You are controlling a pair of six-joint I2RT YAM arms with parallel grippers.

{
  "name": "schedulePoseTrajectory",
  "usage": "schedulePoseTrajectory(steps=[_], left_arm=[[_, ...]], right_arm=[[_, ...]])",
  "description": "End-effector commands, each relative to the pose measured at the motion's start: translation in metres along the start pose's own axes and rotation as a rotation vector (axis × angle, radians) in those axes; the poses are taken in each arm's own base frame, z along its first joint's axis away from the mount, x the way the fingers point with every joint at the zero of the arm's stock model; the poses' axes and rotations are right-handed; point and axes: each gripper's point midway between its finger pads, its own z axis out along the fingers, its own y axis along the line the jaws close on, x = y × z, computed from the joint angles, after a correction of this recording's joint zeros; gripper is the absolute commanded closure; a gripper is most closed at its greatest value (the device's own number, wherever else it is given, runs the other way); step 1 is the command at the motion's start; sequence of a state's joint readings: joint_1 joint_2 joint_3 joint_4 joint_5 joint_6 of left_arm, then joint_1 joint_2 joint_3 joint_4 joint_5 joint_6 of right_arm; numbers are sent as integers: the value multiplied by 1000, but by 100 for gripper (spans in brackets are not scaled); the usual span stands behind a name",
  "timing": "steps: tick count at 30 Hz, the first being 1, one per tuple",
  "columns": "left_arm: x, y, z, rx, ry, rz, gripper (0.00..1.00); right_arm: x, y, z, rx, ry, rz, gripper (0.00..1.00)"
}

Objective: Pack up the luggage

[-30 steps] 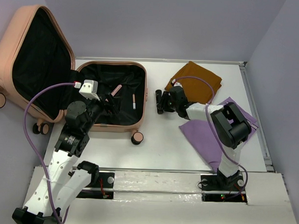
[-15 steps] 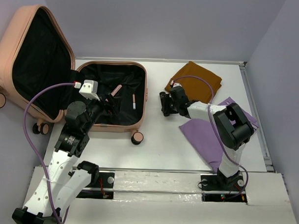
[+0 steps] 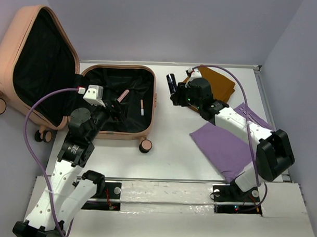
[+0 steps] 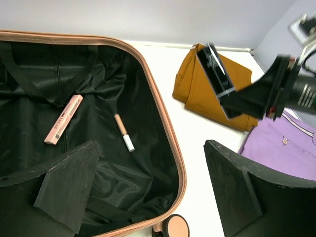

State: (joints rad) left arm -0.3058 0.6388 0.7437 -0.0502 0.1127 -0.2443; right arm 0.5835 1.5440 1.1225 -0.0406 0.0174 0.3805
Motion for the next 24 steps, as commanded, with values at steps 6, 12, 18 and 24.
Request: schedulePoseTrajectory(steps=[6, 12, 18, 24], left_arm=[[-11, 1, -4, -1, -57, 10, 1], [-17, 7, -8, -37, -83, 2, 1], [-17, 4, -7, -27, -84, -21, 1], [-11, 0, -4, 4, -60, -27, 1]], right_arm=[[-50, 143, 31, -370, -73, -27, 68], [-51, 179, 65, -461, -28, 45, 31], [-76, 170, 47, -419, -91, 31, 15], [-69, 71, 20, -205, -120, 88, 37]])
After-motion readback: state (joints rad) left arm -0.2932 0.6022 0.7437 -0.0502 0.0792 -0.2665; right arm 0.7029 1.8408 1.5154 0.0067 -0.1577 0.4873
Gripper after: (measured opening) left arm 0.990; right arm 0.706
